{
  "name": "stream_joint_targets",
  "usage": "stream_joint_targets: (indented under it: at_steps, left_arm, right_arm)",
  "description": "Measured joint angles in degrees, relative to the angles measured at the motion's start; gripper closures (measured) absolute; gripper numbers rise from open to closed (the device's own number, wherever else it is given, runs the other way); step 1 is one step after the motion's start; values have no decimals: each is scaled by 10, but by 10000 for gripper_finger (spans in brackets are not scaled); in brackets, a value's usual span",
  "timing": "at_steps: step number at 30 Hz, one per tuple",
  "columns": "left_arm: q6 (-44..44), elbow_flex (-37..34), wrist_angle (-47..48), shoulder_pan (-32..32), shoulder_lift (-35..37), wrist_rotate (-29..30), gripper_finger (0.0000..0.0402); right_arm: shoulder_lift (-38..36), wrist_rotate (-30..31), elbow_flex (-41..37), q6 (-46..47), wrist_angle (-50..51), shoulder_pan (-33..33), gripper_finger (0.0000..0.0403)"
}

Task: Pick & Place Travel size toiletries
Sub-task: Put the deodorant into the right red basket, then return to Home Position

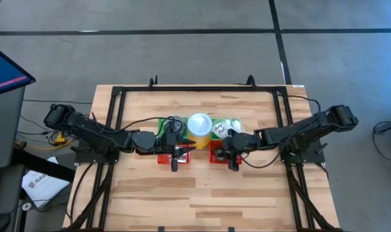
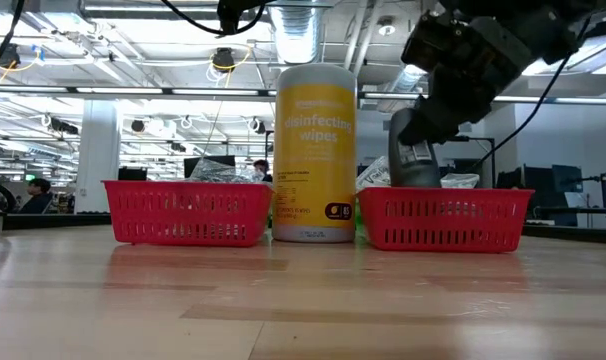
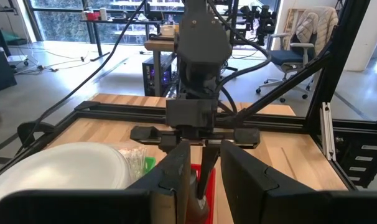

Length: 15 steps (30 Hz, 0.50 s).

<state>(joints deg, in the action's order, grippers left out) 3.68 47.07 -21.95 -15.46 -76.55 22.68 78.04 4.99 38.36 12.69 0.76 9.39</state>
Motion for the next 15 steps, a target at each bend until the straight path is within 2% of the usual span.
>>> stream_joint_targets:
  at_steps: [6,12,15]
  left_arm:
    - [0,0,0,0,0,0,321]
    - [0,0,1,0,0,0,321]
    - [0,0,1,0,0,0,321]
  right_arm:
    - [0,0,-27,0,-44,0,299]
    - [0,0,-33,0,-48,0,203]
    - [0,0,-33,0,-48,-1,177]
